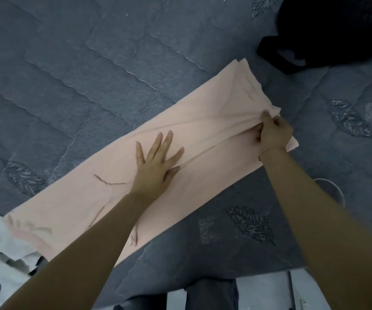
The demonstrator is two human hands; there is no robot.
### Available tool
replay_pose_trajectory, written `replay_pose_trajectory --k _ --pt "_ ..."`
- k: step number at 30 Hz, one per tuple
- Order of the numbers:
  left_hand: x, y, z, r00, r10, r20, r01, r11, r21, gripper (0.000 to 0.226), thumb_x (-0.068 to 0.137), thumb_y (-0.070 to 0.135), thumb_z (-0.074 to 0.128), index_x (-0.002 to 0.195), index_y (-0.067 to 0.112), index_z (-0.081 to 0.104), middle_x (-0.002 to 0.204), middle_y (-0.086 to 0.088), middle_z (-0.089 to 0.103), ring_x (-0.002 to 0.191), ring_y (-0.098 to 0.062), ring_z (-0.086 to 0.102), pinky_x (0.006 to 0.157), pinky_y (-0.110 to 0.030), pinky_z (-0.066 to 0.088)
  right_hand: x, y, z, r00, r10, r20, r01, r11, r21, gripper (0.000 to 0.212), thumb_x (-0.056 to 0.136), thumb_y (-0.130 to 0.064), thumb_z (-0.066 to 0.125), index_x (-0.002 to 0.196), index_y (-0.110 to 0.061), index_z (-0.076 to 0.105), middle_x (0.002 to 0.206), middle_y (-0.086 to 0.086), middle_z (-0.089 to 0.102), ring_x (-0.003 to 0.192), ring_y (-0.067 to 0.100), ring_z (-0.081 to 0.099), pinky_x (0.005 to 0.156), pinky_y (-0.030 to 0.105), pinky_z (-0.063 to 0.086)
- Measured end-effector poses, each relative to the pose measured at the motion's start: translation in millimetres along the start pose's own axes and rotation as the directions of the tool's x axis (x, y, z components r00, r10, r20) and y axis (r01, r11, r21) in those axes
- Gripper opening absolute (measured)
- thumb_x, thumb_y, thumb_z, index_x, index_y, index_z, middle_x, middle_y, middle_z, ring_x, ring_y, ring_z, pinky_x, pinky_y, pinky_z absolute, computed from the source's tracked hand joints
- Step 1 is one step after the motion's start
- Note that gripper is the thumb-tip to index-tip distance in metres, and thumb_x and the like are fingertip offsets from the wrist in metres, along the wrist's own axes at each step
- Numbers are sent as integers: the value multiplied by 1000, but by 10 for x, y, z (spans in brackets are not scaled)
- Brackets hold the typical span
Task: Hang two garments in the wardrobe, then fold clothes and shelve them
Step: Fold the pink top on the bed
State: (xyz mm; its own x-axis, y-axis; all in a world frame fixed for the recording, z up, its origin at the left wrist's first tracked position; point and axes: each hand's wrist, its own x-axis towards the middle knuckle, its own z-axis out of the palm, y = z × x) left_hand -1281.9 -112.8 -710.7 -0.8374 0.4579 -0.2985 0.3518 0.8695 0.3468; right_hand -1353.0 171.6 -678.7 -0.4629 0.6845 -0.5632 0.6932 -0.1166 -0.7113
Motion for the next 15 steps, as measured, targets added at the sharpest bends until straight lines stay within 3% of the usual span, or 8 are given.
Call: replay_pose_trajectory --k 2,4,7,9,11,15 --pt "-3 38 -28 994 75 -80 -79 995 -53 37 101 31 44 135 25 57 160 -6 22 148 -28 17 115 -63 8 31 -1 -31 999 12 51 -11 1000 -14 27 95 -26 61 75 -7 57 68 5 58 55 13 51 53 27 49" --pt "30 94 -72 981 152 -121 -165 980 -111 30 94 17 59 122 20 68 152 -7 39 142 -31 34 115 -60 18 39 -54 -36 997 27 76 -30 998 47 20 95 -22 62 102 -3 60 77 8 66 59 16 59 61 29 55" --pt "206 230 -222 969 128 -209 -186 940 -287 21 87 11 60 101 13 76 124 -4 66 110 -29 63 100 -53 41 -22 -58 -122 990 82 110 -101 980 170 30 92 -18 64 119 -10 53 94 8 70 73 14 64 72 28 56" --pt "473 362 -361 972 31 -233 -124 911 -394 20 89 8 59 100 10 75 111 -3 70 98 -27 65 91 -46 46 -147 50 -267 990 97 104 -116 974 194 30 91 -13 63 120 -11 55 99 7 65 80 12 60 72 23 54" --pt "863 514 -511 975 -108 -193 19 910 -413 24 94 18 57 115 16 70 118 -1 67 108 -25 59 97 -42 42 -291 239 -441 993 117 33 -121 966 226 27 92 -9 61 119 -7 57 97 5 60 83 12 57 70 18 53" --pt "1778 749 -700 957 -275 -95 239 930 -280 49 93 39 59 137 20 49 137 -5 48 126 -26 42 104 -37 32 -494 616 -671 960 271 -65 -238 920 313 41 91 -13 66 130 -6 52 112 1 58 108 15 57 103 31 47"
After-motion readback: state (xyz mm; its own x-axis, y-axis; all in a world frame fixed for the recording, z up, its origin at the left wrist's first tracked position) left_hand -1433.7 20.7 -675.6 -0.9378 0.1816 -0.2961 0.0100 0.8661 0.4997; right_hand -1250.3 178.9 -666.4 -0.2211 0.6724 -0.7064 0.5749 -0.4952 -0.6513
